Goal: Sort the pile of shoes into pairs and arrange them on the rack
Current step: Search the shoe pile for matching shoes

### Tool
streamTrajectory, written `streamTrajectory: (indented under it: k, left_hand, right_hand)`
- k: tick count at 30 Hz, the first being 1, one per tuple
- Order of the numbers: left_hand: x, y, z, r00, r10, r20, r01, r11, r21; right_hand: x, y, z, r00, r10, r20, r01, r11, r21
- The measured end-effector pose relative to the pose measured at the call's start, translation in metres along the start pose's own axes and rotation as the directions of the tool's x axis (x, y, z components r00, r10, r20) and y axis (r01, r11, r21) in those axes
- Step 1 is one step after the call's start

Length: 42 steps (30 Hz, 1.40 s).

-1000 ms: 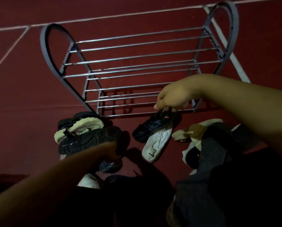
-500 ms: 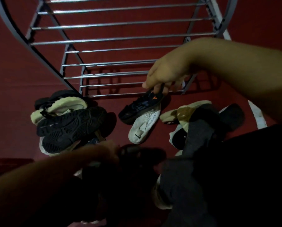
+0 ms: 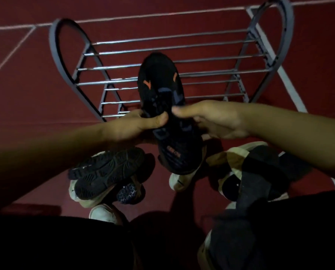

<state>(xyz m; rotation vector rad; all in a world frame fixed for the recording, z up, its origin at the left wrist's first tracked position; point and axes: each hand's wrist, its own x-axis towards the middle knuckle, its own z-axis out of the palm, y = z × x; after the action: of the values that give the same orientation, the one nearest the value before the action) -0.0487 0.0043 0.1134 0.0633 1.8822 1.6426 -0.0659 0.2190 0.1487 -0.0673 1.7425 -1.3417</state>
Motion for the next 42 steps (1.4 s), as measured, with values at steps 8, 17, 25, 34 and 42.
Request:
streamTrajectory:
  k: [8,17,25,34,42]
  left_hand:
    - [0.004,-0.038,-0.067,0.982,-0.149,-0.113,0.180,0.591,0.786]
    - [-0.024,-0.230,-0.074,0.741,-0.304,-0.598,0.629,0.005,0.777]
    - [-0.004,-0.223,0.017,0.888,-0.260,-0.379,0.430,0.176,0.886]
    - [0.013,-0.219,-0.010,0.910,-0.277,-0.307,0.380,0.266,0.886]
    - [0.002,-0.204,-0.080,0.805,-0.333,-0.491,0.570,0.204,0.796]
  right_hand:
    - [0.007,0.023,-0.006,0.961,0.058,-0.270,-0.138,0.947,-0.289]
    - [0.020,0.021,0.003,0.957,0.084,-0.277,-0.168,0.941,-0.295]
    - [0.023,-0.016,0.022,0.944,-0.020,-0.330,-0.068,0.965,-0.253]
    - [0.014,0.004,-0.003,0.945,0.089,-0.316,-0.199,0.920,-0.337]
    - [0.005,0.038,-0.051,0.911,0.236,-0.337,-0.364,0.845,-0.393]
